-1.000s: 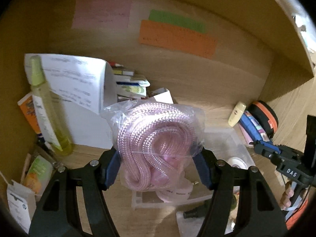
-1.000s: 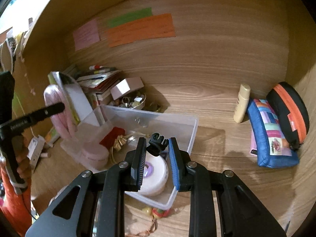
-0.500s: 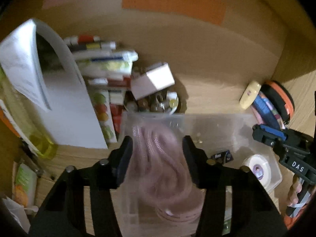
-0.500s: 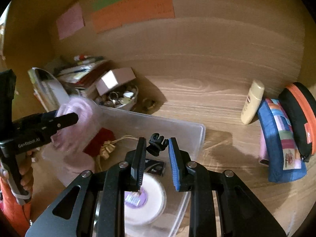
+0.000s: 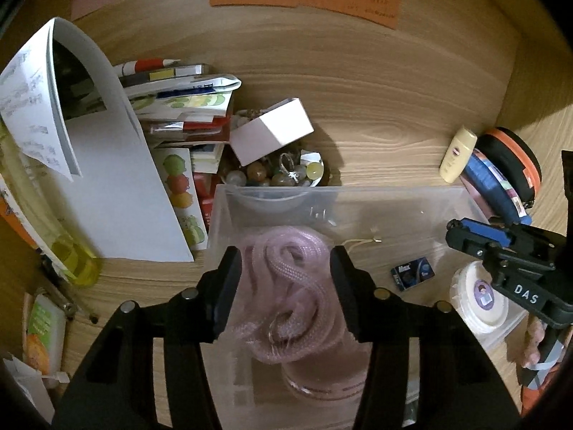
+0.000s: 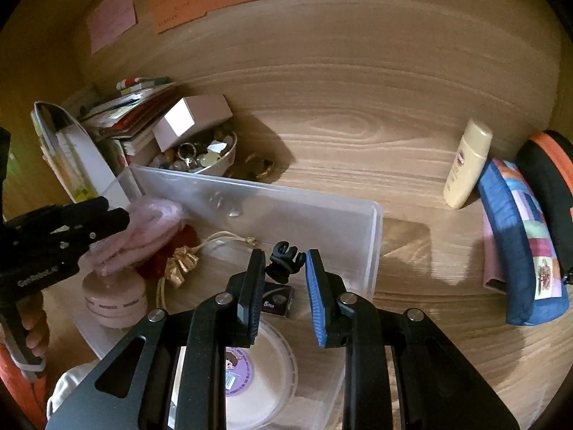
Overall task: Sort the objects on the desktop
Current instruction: 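Carry the rope bag and black clip into the clear box and open both tools, then grasp the green glass bottle with the right tool while the left tool grasps the white cloth bag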
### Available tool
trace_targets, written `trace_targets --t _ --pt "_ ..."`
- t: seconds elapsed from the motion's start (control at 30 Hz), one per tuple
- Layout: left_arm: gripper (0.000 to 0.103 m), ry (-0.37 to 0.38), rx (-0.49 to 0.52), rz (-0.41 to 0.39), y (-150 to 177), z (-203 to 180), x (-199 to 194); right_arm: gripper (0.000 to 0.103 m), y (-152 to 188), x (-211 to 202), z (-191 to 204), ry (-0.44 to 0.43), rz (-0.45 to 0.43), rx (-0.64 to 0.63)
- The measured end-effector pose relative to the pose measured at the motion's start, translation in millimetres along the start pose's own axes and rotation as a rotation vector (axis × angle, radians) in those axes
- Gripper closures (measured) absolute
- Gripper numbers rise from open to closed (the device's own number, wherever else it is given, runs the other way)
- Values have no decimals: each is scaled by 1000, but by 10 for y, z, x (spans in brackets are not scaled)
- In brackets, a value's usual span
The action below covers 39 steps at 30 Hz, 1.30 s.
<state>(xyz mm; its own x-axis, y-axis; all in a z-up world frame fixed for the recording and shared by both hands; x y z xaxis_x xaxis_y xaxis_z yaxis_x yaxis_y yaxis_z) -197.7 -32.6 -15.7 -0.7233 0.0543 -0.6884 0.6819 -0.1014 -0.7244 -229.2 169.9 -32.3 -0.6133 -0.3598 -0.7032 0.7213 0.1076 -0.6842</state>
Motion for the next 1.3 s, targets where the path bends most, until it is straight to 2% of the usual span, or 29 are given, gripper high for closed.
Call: trace_targets --t 0.1,0.33,0.47,0.57,0.63,0.7,0.9,1.13,1.3 --pt "41 -16 4 -14 8 -8 -29 82 25 -1 30 7 -2 -18" --pt "37 -25 35 -29 23 -57 -61 79 44 -2 51 30 -31 -29" --pt "34 -35 44 -40 24 -90 -81 61 47 -29 72 34 -39 -39" --pt "26 -38 43 -60 27 -97 -140 56 30 -91 87 23 -52 -38" --pt "25 -40 43 -66 37 -108 -181 51 5 -156 86 3 -61 -25" --pt "19 -37 35 -69 59 -104 -239 39 -15 -230 72 -5 -66 -3" --pt "9 -32 44 -104 151 -157 -516 24 22 -527 88 -19 -101 2" --pt "6 11 87 -125 367 -296 -859 22 253 -858 159 -6 -131 -29" --pt "5 70 95 -97 560 -397 -973 20 457 -1023 206 8 -148 -47"
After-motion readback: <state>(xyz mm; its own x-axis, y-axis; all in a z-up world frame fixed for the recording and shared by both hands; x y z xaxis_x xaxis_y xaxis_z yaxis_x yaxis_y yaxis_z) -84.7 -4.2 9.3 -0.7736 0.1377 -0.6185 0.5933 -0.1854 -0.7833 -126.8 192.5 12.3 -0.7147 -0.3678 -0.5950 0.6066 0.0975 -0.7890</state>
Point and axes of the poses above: each gripper's, at about its wrist camera, not at the fingertips, and x roughly the way its jaws point, z to its left, y to its underside, the point moved 3 cm from there along x, roughly the way its jaws point, and after that the axes turned 8 degrees about x, right-handed, at the moved point
